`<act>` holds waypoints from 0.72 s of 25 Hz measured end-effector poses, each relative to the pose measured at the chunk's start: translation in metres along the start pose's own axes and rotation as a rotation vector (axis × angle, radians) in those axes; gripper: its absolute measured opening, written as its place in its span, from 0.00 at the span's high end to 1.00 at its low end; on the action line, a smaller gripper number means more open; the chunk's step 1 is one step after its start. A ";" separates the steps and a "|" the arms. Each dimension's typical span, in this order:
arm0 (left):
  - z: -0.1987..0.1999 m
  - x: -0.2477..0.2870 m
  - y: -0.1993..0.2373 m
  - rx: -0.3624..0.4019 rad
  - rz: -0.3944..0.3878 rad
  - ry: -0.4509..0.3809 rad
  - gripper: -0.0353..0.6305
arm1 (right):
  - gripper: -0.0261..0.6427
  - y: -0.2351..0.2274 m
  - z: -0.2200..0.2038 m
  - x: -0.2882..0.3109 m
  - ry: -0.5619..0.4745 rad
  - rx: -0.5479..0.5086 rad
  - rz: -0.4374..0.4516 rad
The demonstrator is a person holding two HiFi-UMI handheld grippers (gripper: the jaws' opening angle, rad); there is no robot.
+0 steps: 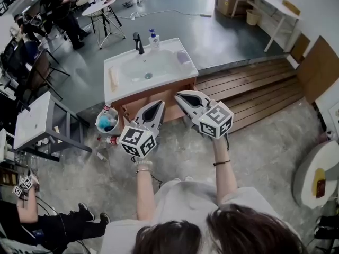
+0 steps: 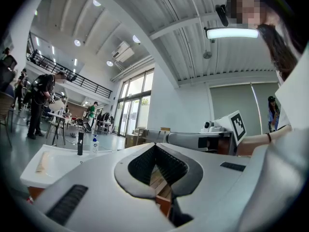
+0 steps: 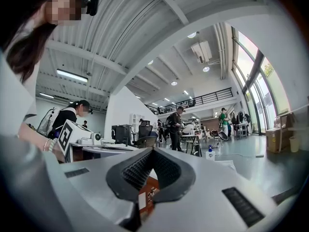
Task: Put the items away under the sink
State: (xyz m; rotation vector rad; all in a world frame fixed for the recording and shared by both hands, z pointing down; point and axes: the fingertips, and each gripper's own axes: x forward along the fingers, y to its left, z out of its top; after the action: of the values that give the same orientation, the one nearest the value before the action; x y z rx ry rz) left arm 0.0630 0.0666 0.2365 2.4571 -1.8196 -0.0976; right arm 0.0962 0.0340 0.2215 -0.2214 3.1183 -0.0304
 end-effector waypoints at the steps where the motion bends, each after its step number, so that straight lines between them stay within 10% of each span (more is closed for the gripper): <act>1: 0.000 0.001 0.000 -0.001 0.001 0.000 0.95 | 0.94 -0.001 0.000 -0.001 0.001 0.002 -0.001; 18: -0.022 0.009 -0.016 -0.040 0.052 0.041 0.95 | 0.94 -0.019 -0.022 -0.014 0.041 0.050 -0.054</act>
State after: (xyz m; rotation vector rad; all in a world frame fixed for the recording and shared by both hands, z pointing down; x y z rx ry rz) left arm 0.0828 0.0637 0.2572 2.3655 -1.8445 -0.0796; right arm 0.1129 0.0176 0.2437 -0.3073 3.1474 -0.1157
